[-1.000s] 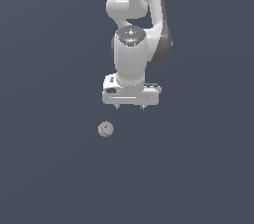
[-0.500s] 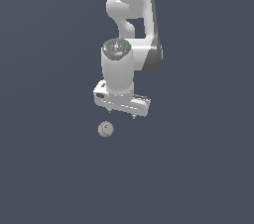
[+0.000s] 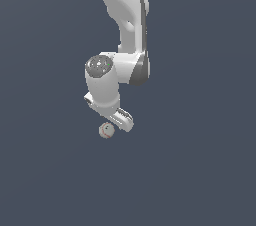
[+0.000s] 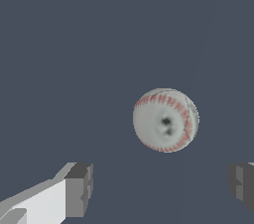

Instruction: Pick up the object and move it to a goal position.

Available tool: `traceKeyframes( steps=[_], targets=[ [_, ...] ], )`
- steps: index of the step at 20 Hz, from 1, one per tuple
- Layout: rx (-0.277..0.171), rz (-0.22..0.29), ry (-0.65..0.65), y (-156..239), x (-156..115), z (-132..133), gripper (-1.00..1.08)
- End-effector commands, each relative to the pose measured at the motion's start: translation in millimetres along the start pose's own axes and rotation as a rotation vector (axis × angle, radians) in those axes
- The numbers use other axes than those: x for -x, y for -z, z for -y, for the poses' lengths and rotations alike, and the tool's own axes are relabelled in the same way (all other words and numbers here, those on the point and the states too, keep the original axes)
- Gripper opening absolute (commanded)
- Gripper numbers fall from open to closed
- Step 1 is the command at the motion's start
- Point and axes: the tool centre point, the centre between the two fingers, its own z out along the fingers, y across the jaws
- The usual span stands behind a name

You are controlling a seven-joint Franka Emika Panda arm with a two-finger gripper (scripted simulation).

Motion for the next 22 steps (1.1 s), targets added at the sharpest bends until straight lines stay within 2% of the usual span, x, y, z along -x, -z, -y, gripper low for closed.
traceKeyframes(
  steps=[1, 10, 17, 22],
  targets=[
    [0.004, 0.0, -0.066, -6.8, -7.2, -6.8, 1.0],
    [0.012, 0.0, -0.19, -20.1, -20.4, -20.9, 1.0],
    [0.013, 0.0, -0.194, -24.5, -20.7, -21.8, 1.0],
    [0.013, 0.0, -0.196, -47.4, -20.3, -22.7, 1.0]
  ],
)
